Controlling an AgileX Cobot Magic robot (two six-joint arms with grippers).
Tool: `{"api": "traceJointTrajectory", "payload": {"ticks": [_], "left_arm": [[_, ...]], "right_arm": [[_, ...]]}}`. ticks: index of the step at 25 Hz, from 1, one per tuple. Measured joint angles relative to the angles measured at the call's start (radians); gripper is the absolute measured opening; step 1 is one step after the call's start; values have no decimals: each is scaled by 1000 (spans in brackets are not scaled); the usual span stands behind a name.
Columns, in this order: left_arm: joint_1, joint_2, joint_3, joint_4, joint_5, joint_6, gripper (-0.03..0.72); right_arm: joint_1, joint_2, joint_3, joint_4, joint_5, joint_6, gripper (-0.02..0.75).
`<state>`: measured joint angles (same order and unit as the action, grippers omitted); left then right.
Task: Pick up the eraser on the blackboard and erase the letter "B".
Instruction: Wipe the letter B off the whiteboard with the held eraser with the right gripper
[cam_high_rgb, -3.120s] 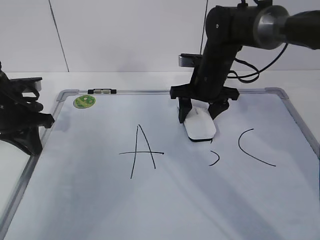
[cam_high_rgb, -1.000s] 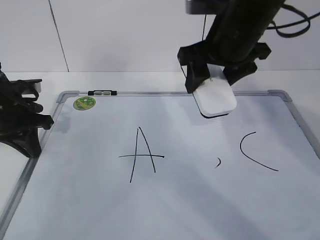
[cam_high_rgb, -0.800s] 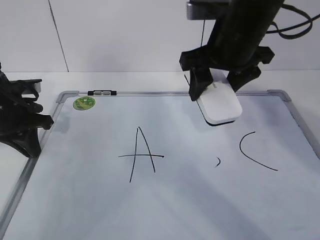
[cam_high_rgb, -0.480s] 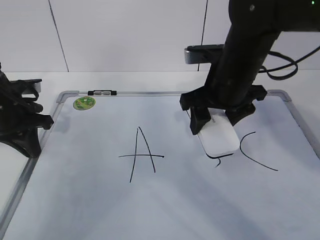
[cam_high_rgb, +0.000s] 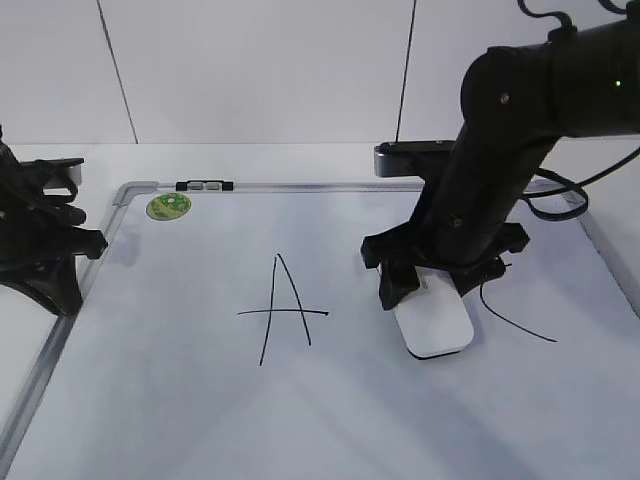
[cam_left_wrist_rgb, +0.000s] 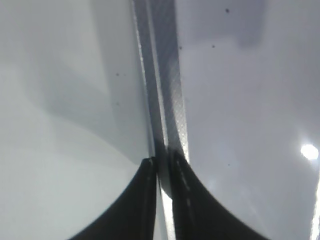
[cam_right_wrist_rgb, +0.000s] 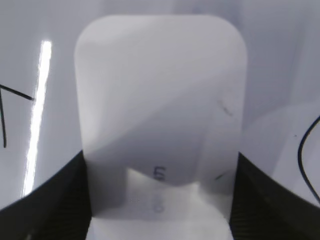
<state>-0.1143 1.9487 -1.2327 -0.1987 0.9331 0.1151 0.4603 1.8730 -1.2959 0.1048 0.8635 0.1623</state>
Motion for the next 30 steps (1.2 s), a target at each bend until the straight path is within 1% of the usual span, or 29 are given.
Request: {"api": "traceJointTrajectory", "payload": {"ticks": [6, 11, 20, 25, 30], "left_arm": [[0, 0, 0, 0, 0, 0, 52], [0, 0, 0, 0, 0, 0, 52], [0, 0, 0, 0, 0, 0, 52], [0, 0, 0, 0, 0, 0, 52], [0, 0, 0, 0, 0, 0, 52]], "right_arm": [[0, 25, 11, 7, -9, 0, 549], [0, 64, 5, 38, -8, -9, 549], [-3, 116, -59, 133, 62, -157, 549], [3, 136, -75, 109, 102, -162, 549], [18, 140, -81, 20, 109, -102, 549]]}}
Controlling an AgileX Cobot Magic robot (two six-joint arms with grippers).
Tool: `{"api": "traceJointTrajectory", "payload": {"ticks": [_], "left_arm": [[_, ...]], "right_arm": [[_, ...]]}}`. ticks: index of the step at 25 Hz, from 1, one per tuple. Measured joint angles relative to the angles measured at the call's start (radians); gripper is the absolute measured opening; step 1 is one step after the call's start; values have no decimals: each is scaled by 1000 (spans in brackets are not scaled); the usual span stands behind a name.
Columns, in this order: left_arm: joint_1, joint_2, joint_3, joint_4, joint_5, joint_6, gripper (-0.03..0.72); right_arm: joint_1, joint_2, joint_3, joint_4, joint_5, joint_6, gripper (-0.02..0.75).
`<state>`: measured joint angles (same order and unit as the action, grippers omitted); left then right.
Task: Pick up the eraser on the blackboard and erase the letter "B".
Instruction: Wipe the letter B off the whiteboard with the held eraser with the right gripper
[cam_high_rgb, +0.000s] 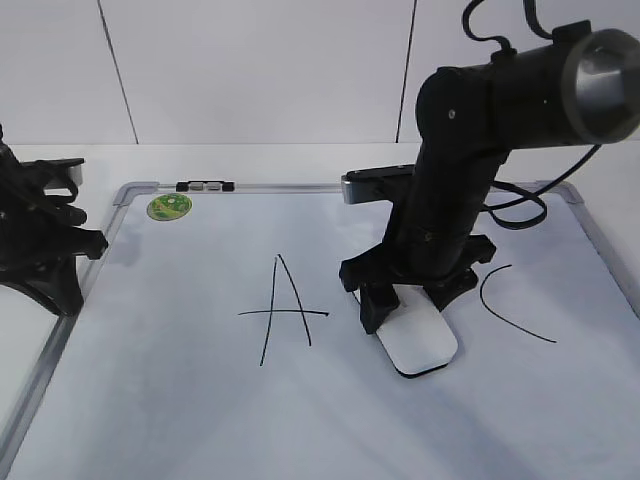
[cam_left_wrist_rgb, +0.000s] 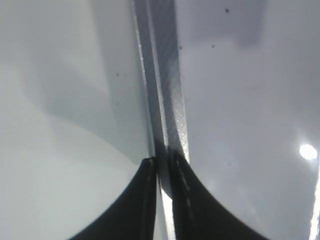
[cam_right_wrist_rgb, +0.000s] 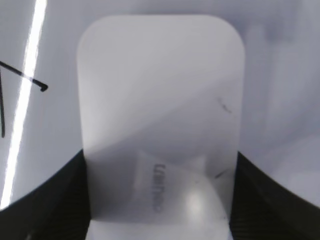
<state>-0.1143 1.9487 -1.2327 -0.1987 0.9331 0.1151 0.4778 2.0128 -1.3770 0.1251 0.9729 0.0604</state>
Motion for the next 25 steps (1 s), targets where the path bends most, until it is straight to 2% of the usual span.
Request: {"api": "traceJointTrajectory", "payload": {"ticks": [16, 25], "left_arm": [[0, 0, 0, -10, -6, 0, 52], [0, 2, 0, -17, -8, 0, 52]], "right_arm": [[10, 4, -7, -78, 13, 98, 549], [-79, 4, -7, -93, 51, 102, 549]]}}
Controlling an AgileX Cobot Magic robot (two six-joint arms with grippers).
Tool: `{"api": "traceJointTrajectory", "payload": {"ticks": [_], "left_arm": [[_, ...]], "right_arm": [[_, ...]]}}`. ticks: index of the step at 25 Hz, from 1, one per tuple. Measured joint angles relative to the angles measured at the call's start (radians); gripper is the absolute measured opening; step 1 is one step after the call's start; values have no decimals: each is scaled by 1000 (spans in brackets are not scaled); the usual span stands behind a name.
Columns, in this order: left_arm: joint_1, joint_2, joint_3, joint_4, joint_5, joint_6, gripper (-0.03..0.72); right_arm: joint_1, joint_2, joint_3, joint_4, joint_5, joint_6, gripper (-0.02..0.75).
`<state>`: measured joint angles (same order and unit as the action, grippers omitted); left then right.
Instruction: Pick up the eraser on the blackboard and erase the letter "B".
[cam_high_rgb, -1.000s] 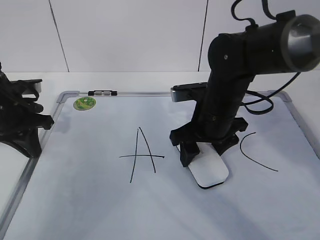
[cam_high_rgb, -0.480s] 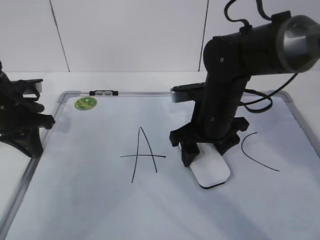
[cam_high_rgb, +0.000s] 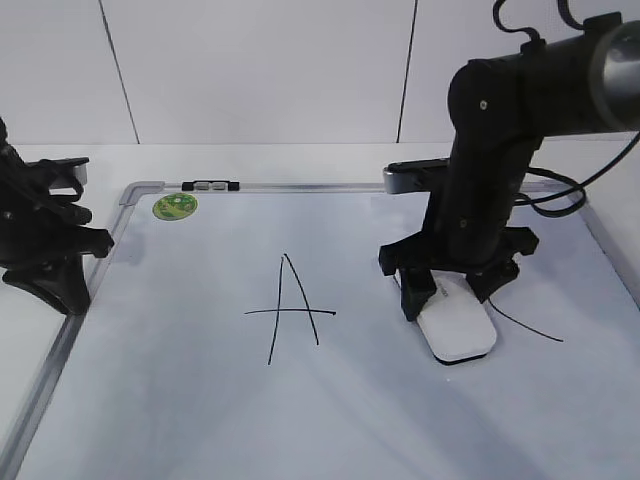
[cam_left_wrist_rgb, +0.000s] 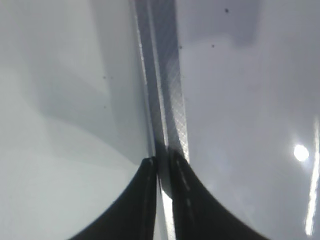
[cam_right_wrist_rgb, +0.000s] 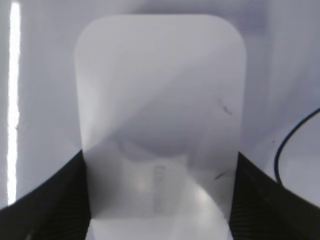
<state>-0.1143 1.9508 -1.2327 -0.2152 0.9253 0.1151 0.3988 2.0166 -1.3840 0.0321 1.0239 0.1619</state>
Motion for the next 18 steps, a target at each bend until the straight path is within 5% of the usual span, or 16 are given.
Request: {"api": "traceJointTrajectory", "payload": {"ticks": [12, 18], "left_arm": [[0, 0, 0, -2, 0, 0, 52], [0, 0, 0, 1, 7, 0, 52]], "right_arm": [[-21, 9, -29, 51, 29, -55, 549], [52, 63, -150, 16, 105, -78, 549]]}}
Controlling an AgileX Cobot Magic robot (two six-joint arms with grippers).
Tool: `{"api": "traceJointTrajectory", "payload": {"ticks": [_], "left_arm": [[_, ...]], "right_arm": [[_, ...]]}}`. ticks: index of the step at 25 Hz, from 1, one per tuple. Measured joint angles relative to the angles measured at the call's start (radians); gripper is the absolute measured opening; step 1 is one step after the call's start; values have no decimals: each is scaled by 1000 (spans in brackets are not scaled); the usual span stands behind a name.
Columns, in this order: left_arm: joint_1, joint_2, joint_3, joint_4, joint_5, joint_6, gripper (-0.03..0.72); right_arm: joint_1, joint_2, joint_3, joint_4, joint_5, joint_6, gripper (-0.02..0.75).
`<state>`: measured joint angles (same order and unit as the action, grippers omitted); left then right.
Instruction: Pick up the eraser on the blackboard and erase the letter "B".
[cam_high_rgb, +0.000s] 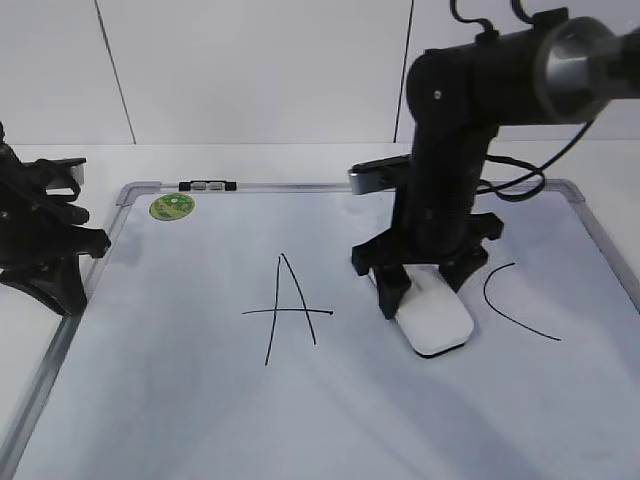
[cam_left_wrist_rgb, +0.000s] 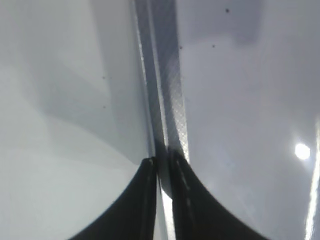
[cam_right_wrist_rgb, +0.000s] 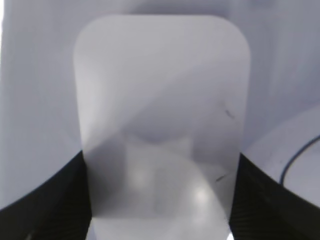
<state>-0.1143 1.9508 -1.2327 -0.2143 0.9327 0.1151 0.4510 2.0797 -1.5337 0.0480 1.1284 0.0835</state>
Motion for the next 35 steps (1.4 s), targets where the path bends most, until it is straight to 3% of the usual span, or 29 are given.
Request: {"api": "traceJointTrajectory", "payload": {"ticks": [5, 15, 24, 35], "left_arm": [[0, 0, 0, 0, 1, 0, 52], [0, 0, 0, 1, 4, 0, 52], [0, 0, 0, 1, 4, 0, 52], [0, 0, 0, -1, 4, 0, 52]], "right_arm": [[65, 54, -91, 19, 26, -2, 549], [61, 70, -119, 11, 53, 17, 548], [-33, 85, -128, 92, 33, 31, 548], [-182, 97, -159, 86, -8, 46, 548]]}}
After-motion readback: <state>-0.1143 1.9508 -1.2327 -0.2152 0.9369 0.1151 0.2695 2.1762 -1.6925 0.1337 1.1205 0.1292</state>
